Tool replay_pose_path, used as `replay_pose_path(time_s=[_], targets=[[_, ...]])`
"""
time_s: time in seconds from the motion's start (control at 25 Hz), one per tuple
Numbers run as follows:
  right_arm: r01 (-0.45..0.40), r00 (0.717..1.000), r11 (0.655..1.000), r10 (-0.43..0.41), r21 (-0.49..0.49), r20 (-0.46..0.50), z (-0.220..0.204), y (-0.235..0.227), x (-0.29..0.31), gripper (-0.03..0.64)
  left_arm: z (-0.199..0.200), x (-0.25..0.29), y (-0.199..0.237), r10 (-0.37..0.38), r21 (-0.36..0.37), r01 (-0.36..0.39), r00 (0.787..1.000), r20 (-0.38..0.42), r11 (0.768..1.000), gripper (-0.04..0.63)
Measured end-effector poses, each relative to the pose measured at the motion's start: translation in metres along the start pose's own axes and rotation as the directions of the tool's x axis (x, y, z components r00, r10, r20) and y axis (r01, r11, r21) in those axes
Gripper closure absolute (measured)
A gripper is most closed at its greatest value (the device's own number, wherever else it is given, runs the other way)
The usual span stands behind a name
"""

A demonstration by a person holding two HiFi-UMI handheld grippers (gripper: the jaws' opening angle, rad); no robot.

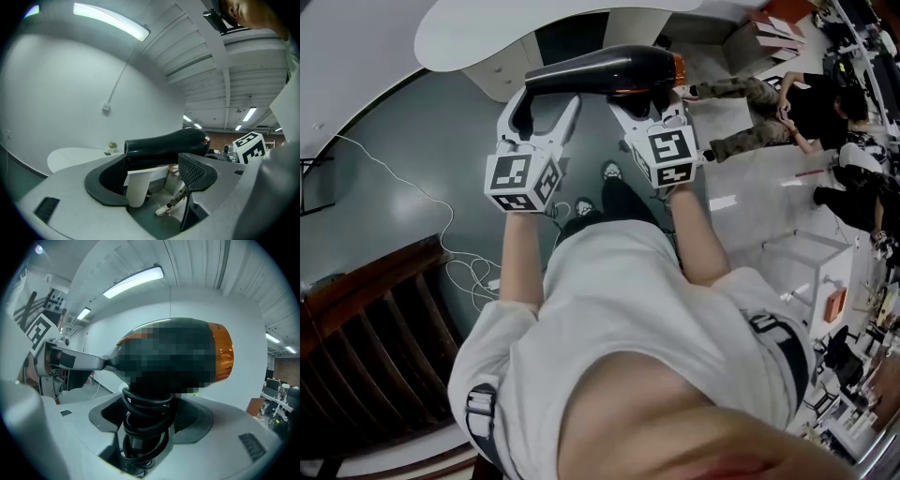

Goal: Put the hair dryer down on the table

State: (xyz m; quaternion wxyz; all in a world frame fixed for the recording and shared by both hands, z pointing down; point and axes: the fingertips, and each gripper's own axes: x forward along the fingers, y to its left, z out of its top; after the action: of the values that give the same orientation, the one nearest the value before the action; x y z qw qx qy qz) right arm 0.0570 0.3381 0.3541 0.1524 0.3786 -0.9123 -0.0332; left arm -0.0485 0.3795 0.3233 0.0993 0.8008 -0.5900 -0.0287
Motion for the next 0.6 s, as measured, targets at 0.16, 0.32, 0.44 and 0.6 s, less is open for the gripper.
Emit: replay_pose_path(time_s=[0.16, 0.32, 0.44, 0.6], targets=[[-0.010, 1.000, 1.000, 0.010, -0.013, -0.011, 0.001, -0.001, 0.015, 0.336, 0.010, 0.005, 0.009, -0.038, -0.046, 0.040, 0.999, 0.039, 0.998, 0.245], [-0.030, 1.000, 1.000, 0.029, -0.010, -0.011, 0.004, -0.003, 0.037, 0.336, 0.014, 0.018, 0.026, -0.018, -0.037, 0.019, 0.999, 0.033, 0.999, 0.244], [-0.036, 0.999, 0.999, 0.036, -0.008, -0.009, 0.005, -0.008, 0.054, 0.336, 0.014, 0.029, 0.038, -0.006, -0.050, 0.008, 1.000, 0.029, 0.999, 0.244], [-0.037, 0.999, 0.999, 0.037, -0.003, -0.011, 0.007, -0.026, 0.078, 0.336, 0.018, 0.056, 0.051, -0.003, -0.049, 0.004, 1.000, 0.028, 0.999, 0.244]])
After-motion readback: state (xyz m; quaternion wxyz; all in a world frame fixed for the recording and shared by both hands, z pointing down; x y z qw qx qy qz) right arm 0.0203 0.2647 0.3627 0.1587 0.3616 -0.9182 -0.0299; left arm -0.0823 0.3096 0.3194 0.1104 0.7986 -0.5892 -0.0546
